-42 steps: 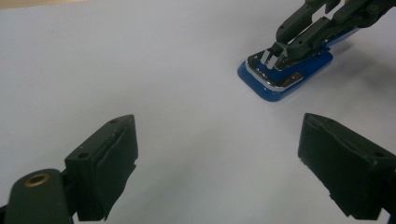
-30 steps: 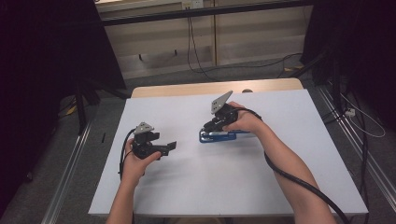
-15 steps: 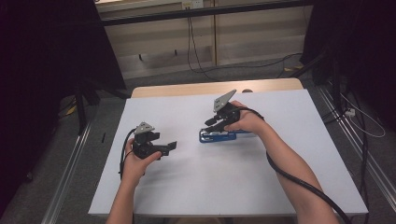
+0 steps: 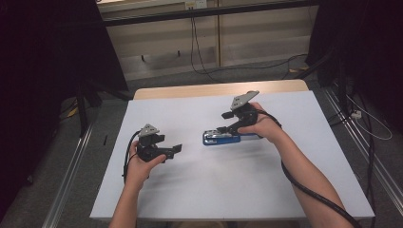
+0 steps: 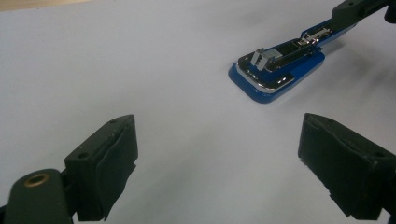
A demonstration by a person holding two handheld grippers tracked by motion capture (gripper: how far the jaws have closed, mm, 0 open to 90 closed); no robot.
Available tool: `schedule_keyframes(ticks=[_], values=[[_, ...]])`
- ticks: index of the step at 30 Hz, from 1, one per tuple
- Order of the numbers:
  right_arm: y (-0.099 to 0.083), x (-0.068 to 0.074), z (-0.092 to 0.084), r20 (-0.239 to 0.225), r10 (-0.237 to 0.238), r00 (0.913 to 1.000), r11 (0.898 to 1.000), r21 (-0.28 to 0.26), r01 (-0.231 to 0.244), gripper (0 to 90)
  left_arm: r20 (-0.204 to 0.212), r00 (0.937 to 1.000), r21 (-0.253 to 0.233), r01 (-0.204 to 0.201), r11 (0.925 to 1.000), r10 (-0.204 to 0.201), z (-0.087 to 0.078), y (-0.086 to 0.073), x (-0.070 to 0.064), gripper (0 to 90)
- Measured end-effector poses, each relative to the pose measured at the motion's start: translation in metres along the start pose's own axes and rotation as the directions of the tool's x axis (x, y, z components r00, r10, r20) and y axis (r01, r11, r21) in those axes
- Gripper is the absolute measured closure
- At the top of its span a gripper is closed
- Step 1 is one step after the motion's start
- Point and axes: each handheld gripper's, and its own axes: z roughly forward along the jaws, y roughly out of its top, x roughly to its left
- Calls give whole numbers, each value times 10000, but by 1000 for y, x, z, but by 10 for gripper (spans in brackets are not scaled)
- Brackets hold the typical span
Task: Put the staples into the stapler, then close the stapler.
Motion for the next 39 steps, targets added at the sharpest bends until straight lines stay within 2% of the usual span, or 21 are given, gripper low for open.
schedule_keyframes(ticks=[6,15,23,26,29,36,39], values=[[-10,10,-9,537,320,9980,9995,35,-322,202,62,9999,-20,-95,10000,95,2,1,-2,122],[-24,20,-32,1306,703,9889,9975,-1,-709,167,275,9995,-87,-171,9998,173,7,4,-8,122],[-41,23,-54,2252,1251,9662,9919,-76,-1266,139,373,9990,-54,-237,9997,239,14,5,-12,123],[-47,25,-60,2545,1193,9597,9922,48,-1246,140,396,9988,-32,-294,9996,295,17,5,-13,125],[-53,27,-64,2748,1187,9542,9915,185,-1286,145,450,9984,-7,-346,9994,346,19,6,-14,126],[-68,31,-73,3024,1515,9411,9863,161,-1639,191,421,9982,18,-418,9991,417,24,8,-17,131],[-75,31,-78,3227,1670,9317,9831,174,-1822,202,410,9984,-17,-397,9992,397,25,8,-18,134]])
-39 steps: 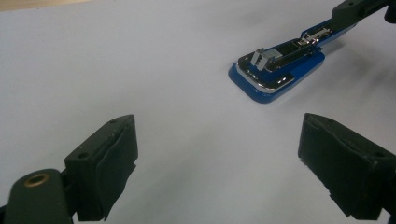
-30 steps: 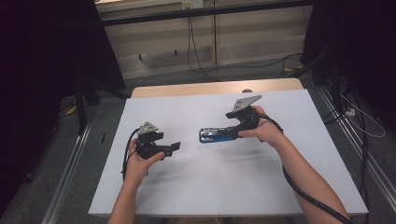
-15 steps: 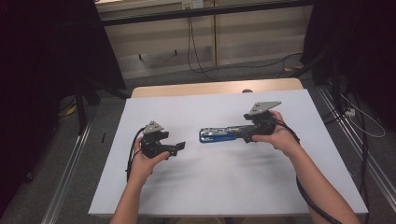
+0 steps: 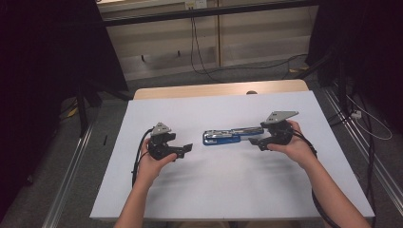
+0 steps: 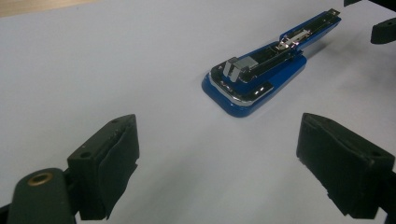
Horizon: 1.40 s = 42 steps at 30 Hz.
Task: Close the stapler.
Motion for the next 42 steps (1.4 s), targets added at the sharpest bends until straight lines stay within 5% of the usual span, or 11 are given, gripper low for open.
schedule_keyframes(ticks=[8,15,21,29,37,42], values=[[-13,-8,-10,587,274,9979,9995,122,-282,277,71,9999,16,-145,9999,145,11,3,-5,151],[-23,-13,-15,1113,557,9922,9980,238,-587,453,146,9998,-202,137,9997,-134,19,4,-8,264],[-29,-19,-16,1520,996,9834,9932,440,-1073,669,131,9995,-137,-284,9995,285,26,7,-13,423],[-31,-25,-15,1897,1311,9731,9873,639,-1454,841,276,9984,-13,-489,9988,490,37,10,-16,697],[-30,-27,-5,1837,1310,9742,9840,955,-1504,900,518,9986,245,-158,9996,145,49,6,-15,888],[-27,-25,2,1741,1199,9774,9847,1042,-1394,900,433,9989,400,-197,9990,180,55,3,-14,900]])
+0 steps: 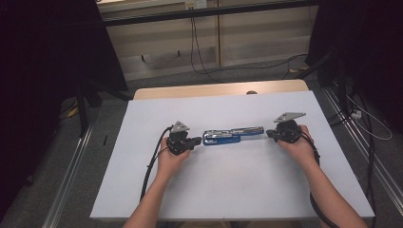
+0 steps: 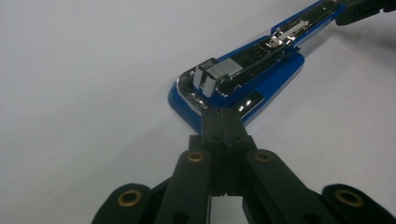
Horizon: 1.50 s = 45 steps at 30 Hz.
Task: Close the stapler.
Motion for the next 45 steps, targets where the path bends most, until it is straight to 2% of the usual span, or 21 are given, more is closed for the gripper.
schedule_keyframes(ticks=[4,14,21,33,38,45], values=[[3,1,5,-84,-130,9999,9999,63,130,900,-19,10000,101,31,9999,-31,3,-1,0,900],[3,-1,10,-116,-62,9999,9996,277,65,900,10,10000,326,-42,9995,42,15,-4,-2,900],[4,1,13,-214,-212,9995,9992,324,219,900,-142,9999,351,-10,9994,15,16,-4,-3,900],[4,1,12,-428,-171,9989,9997,162,178,897,-329,9994,413,-69,9991,82,17,-4,-4,900],[9,3,12,-463,-382,9982,9992,61,386,899,-311,9995,431,-8,9991,22,17,-4,-4,900],[12,6,12,-559,-232,9982,9995,-211,220,900,-386,9992,445,-66,9990,83,17,-4,-4,897]])
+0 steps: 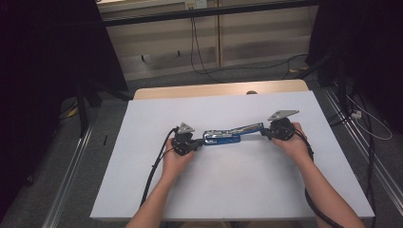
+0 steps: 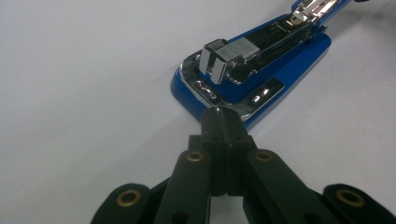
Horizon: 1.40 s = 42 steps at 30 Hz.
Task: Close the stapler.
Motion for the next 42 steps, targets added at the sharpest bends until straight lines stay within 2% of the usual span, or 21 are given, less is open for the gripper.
schedule_keyframes(ticks=[8,9,11,17,19,25,28,32,34,38,42], values=[[4,6,2,-210,-104,9997,9999,-98,102,900,-26,9999,-81,126,9999,-126,-1,0,0,888],[4,8,3,-229,-136,9996,9999,-109,133,900,-42,10000,-32,3,10000,-3,-1,0,1,879],[3,11,3,-339,-183,9993,9997,-145,178,900,22,9999,-27,128,9999,-128,-1,-1,1,872],[1,20,2,-567,-348,9978,9992,-228,336,836,-85,9999,-115,125,9999,-126,-9,1,2,773],[0,24,1,-609,-402,9973,9990,-239,388,824,-101,9998,-295,157,9994,-160,-14,2,2,760],[0,33,-9,-652,-477,9967,9978,-499,445,741,-74,9999,-510,-81,9987,77,-28,4,-1,621],[0,36,-14,-737,-512,9960,9973,-570,470,697,-48,10000,-654,-9,9979,5,-34,3,-4,520],[-3,42,-23,-711,-615,9956,9955,-760,560,593,-22,9996,-706,275,9971,-277,-45,-1,-6,391],[-6,46,-28,-613,-744,9953,9938,-874,689,541,-93,9998,-711,139,9974,-146,-51,-1,-6,341],[-15,50,-35,-538,-531,9971,9935,-1035,473,458,-188,9998,-849,43,9964,-59,-63,-3,-8,284],[-22,52,-42,-503,-401,9979,9932,-1111,344,421,-218,9997,-955,85,9954,-106,-71,-7,-8,237]])
